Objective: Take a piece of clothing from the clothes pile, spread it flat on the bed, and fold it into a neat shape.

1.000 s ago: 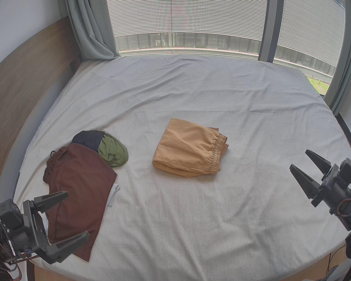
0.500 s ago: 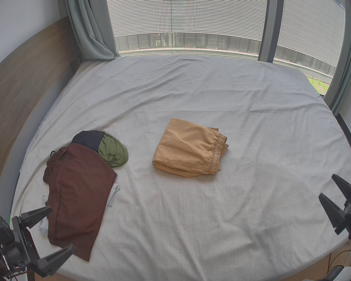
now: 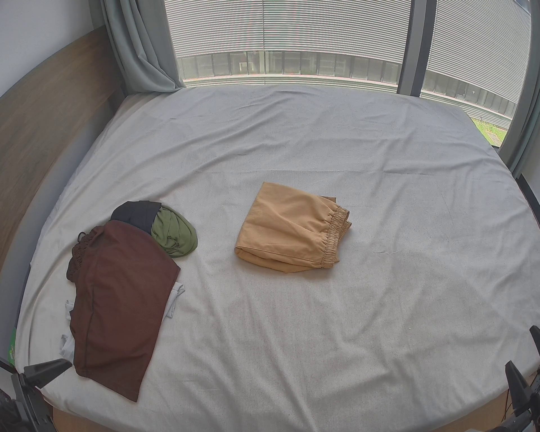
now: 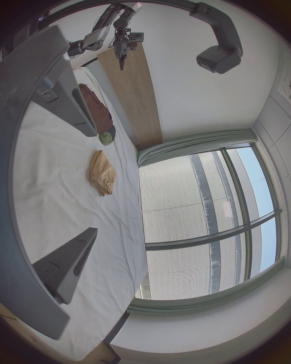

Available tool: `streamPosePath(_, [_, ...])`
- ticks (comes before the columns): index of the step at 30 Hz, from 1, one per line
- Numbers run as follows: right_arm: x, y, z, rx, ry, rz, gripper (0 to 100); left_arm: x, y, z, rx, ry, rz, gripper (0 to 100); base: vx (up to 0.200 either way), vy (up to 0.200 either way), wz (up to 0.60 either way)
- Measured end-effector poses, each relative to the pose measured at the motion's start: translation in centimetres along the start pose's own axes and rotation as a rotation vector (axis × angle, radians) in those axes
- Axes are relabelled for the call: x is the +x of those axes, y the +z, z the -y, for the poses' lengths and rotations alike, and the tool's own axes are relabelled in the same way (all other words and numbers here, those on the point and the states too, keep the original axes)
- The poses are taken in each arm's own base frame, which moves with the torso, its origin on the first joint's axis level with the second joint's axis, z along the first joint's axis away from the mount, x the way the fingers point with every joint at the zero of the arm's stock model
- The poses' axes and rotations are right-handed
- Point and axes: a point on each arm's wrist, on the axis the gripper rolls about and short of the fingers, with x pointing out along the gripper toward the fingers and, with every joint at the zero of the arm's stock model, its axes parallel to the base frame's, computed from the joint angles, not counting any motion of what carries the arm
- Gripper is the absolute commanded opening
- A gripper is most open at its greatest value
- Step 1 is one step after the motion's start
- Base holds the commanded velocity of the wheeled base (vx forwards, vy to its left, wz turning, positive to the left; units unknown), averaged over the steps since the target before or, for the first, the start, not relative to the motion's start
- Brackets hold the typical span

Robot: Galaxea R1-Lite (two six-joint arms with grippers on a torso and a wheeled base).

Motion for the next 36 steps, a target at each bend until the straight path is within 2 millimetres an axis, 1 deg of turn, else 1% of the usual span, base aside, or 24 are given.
streamPosePath(4, [-0.9,-0.7,-0.1,-0.013,-0.065,0.028,100,-1.1,-0.4,0.8,0.039,-0.001,0.044,100,0.0,0.0,0.0])
streamPosePath(8, [-1.2,-1.2,-0.1,-0.034,-0.147,0.024,100,-1.9,-1.3,1.3,0.049,0.004,0.049,100,0.0,0.0,0.0])
streamPosePath(12, [-1.4,-1.8,0.1,-0.04,-0.256,-0.004,100,-2.3,-1.5,1.6,0.07,0.048,0.077,100,0.0,0.0,0.0])
streamPosePath(17, [-1.6,-1.9,0.2,-0.041,-0.3,-0.01,100,-2.5,-1.9,1.4,0.057,0.192,0.07,100,0.0,0.0,0.0])
streamPosePath(24, [-1.6,-2.0,0.3,-0.048,-0.322,-0.009,100,-2.6,-3.2,1.2,-0.008,0.416,-0.033,100,0.0,0.0,0.0])
streamPosePath(36, [-1.6,-2.2,0.3,-0.048,-0.336,-0.03,100,-3.1,-3.5,1.3,0.015,0.709,0.003,100,0.0,0.0,0.0])
